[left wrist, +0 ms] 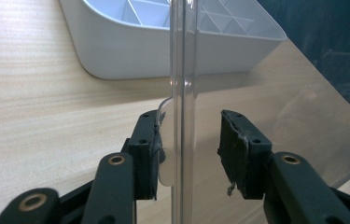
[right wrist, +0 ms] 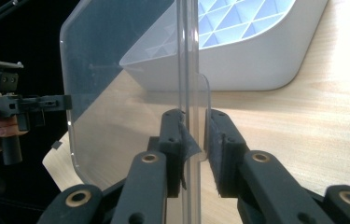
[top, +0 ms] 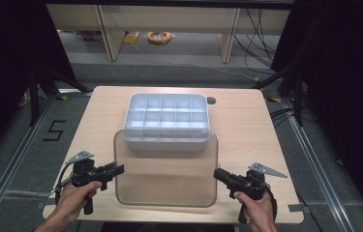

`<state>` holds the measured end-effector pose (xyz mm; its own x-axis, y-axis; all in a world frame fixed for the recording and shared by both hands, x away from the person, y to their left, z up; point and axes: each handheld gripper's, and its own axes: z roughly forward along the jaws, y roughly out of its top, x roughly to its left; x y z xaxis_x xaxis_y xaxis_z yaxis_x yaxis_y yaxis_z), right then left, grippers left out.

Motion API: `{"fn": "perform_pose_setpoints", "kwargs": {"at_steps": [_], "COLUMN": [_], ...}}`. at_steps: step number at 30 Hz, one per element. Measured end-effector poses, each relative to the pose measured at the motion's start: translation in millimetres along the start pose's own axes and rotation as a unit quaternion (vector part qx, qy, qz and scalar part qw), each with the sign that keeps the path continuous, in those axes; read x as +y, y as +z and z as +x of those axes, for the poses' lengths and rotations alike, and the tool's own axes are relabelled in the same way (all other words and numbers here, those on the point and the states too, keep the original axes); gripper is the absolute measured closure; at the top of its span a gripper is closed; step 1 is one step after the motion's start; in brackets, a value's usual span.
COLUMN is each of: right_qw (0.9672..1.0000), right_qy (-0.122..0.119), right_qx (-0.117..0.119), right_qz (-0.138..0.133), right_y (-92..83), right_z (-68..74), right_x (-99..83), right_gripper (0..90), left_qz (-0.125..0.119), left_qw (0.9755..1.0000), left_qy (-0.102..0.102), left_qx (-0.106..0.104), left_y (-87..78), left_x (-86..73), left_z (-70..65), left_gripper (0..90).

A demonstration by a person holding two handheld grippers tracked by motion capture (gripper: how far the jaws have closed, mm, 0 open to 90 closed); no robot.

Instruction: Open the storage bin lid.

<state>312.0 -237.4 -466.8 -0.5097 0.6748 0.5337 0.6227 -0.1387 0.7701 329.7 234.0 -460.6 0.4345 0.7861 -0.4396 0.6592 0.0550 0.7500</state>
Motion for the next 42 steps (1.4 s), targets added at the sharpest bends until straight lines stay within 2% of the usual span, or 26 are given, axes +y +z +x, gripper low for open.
{"fn": "perform_pose_setpoints", "kwargs": {"at_steps": [1,3,5,6,7,8,9,10,11,12,13,14,15,16,19,23,24,25,27,29,30,32,34,36,37,42], "right_qw": [0.9998,0.9999,0.9999,0.9999,0.9996,0.9998,0.9997,0.9997,0.9992,0.9997,0.9993,0.9995,0.9993,0.9989,0.9993,0.9982,0.9989,0.9985,0.9986,0.9983,0.9974,0.9983,0.9978,0.9977,0.9967,0.9958], "right_qy": [0.018,0.014,-0.004,0.002,0.024,0.013,0.015,0.014,0.032,0.009,0.026,0.017,0.026,0.037,0.018,0.043,0.022,0.034,0.025,0.030,0.049,0.026,0.036,0.030,0.045,0.052], "right_qx": [0.004,0.000,-0.004,0.000,-0.003,-0.004,-0.003,-0.006,-0.007,-0.008,-0.013,-0.013,-0.014,-0.011,-0.016,-0.018,-0.022,-0.022,-0.024,-0.020,-0.018,-0.021,-0.019,-0.024,-0.024,-0.031], "right_qz": [0.005,0.008,0.009,0.010,0.018,0.016,0.016,0.018,0.022,0.021,0.023,0.022,0.024,0.029,0.028,0.038,0.035,0.036,0.039,0.045,0.049,0.048,0.052,0.055,0.062,0.068], "right_y": [-0.4,1.5,3.5,4.5,5.1,7.1,7.8,9.6,10.1,10.7,11.2,11.5,11.6,10.5,12.6,13.5,15.2,15.9,17.3,17.3,17.7,18.9,19.2,20.9,20.4,21.9], "right_z": [2.1,0.4,-4.2,-4.8,-3.6,-7.6,-8.9,-11.7,-10.1,-14.2,-12.3,-14.2,-13.6,-12.5,-17.9,-16.4,-20.6,-19.1,-21.0,-21.2,-19.5,-23.2,-23.0,-24.6,-22.4,-23.3], "right_x": [-0.5,-2.1,-3.5,-4.5,-5.9,-6.9,-7.3,-8.4,-9.2,-9.7,-10.0,-10.4,-11.0,-11.1,-13.0,-14.5,-15.1,-15.9,-17.0,-18.0,-19.2,-20.5,-21.1,-22.7,-23.5,-26.1], "right_gripper": [77.3,77.3,77.2,76.9,76.8,76.6,76.5,76.3,76.0,75.7,75.6,75.4,75.2,74.9,74.4,73.9,73.7,73.5,73.1,72.9,72.8,72.6,72.0,71.3,71.2,70.4], "left_qz": [-0.001,0.002,0.006,0.009,0.010,0.007,0.011,0.007,0.011,0.007,0.008,0.014,0.005,0.010,0.014,0.017,0.016,0.020,0.023,0.026,0.026,0.030,0.031,0.041,0.044,0.047], "left_qw": [1.0000,1.0000,0.9999,0.9998,0.9998,0.9998,0.9998,0.9998,0.9998,0.9999,0.9999,0.9999,0.9999,0.9999,0.9998,0.9998,0.9998,0.9997,0.9997,0.9996,0.9996,0.9995,0.9995,0.9991,0.9989,0.9988], "left_qy": [-0.003,-0.004,-0.011,-0.015,-0.017,-0.019,-0.020,-0.019,-0.017,-0.014,-0.012,-0.008,-0.011,-0.013,-0.011,-0.012,-0.012,-0.010,-0.009,-0.010,-0.011,-0.009,-0.007,-0.011,-0.012,-0.009], "left_qx": [-0.003,-0.002,-0.002,-0.001,-0.001,-0.001,-0.001,-0.004,0.002,0.001,-0.003,-0.002,-0.001,-0.003,-0.008,-0.003,0.000,-0.002,-0.001,0.000,-0.001,-0.001,-0.001,-0.005,-0.007,-0.006], "left_y": [1.1,3.3,6.1,7.1,7.8,8.9,9.0,9.7,9.6,10.5,11.3,11.6,13.8,14.2,15.2,17.2,17.9,18.4,18.7,18.6,18.6,18.5,20.1,21.3,21.5,21.5], "left_x": [-1.3,-3.9,-6.5,-7.2,-7.8,-8.3,-8.3,-8.9,-9.1,-9.8,-10.2,-10.5,-11.5,-11.7,-12.8,-14.4,-15.2,-15.7,-17.2,-18.3,-18.8,-19.7,-21.4,-23.1,-24.1,-26.3], "left_z": [0.9,2.9,5.1,5.7,6.6,7.2,7.5,7.7,7.1,7.0,7.7,8.0,7.8,8.5,10.1,10.9,11.0,11.7,12.6,13.3,13.6,14.4,15.3,17.9,18.6,18.4], "left_gripper": [59.0,59.0,58.9,58.9,58.8,58.9,58.9,59.0,59.0,58.9,58.9,58.8,58.5,58.4,58.4,57.8,57.6,57.1,56.6,56.4,56.4,56.3,55.9,55.5,55.4,54.8]}}
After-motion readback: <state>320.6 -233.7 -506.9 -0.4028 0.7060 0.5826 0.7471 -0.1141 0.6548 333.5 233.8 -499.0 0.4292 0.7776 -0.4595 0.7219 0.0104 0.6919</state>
